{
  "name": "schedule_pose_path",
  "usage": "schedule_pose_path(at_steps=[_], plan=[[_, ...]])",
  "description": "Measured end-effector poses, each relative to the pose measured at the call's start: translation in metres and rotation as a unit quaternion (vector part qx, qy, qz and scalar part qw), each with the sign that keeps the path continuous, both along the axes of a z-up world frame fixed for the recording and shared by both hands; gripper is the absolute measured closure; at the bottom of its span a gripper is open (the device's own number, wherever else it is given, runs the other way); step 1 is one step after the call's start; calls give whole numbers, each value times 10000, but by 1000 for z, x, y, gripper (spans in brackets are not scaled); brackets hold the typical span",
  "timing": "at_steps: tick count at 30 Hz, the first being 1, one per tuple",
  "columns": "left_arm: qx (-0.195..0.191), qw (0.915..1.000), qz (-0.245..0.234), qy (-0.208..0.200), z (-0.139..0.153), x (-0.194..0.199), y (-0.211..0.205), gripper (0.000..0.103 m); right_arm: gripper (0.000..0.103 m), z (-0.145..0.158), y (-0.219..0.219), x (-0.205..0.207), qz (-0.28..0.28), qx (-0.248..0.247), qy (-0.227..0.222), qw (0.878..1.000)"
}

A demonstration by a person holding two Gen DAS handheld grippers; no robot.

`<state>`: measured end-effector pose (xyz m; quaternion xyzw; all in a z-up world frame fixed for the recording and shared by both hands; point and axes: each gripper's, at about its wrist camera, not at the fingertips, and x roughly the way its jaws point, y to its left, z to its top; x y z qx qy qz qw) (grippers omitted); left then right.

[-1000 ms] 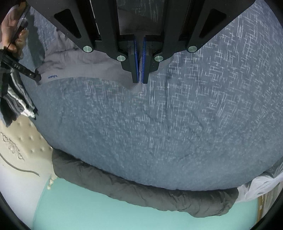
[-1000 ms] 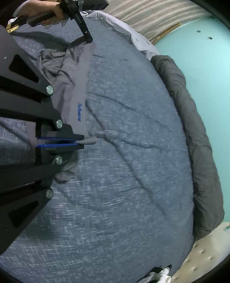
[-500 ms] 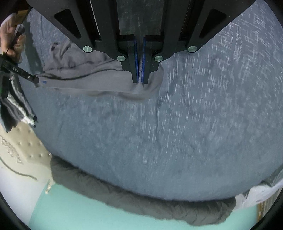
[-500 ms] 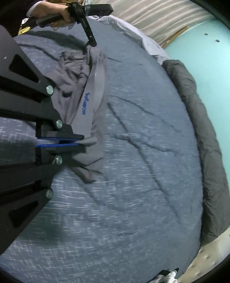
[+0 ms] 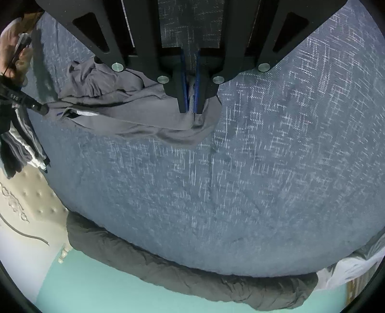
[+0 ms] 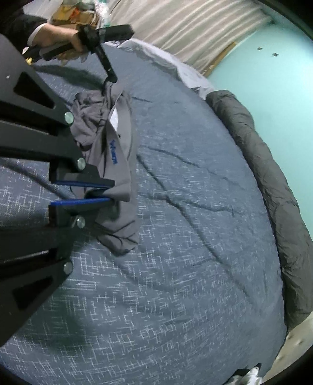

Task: Fold clothes

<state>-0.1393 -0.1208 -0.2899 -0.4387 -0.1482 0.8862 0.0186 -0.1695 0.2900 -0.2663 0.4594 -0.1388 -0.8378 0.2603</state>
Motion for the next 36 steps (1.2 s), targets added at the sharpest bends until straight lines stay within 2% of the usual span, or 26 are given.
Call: schedule_pose_path(at_steps=[6,8,15,24,31,33,36], plan=[[-66,9996,167,210,9,4,-6,95,95,15,15,-1,-320,-700,316,9965],[-100,9992,214,307,12,5,-9,95,95,16,15,-7,-452,-636,366,9963],[-136,9983,281,500,15,-14,-10,95,94,-5,7,-29,-756,-230,36,9969],[23,9999,-132,85,-8,-24,0,95,94,-13,6,-30,-490,-210,-113,9985],[-93,9998,-191,-30,-5,-8,5,95,95,-12,1,-17,-259,259,-270,9990],[-163,9997,-161,33,-1,-1,5,95,95,-8,3,-14,-314,165,-211,9991],[-249,9993,-225,167,8,2,11,95,94,8,6,-10,-359,-165,170,9991]])
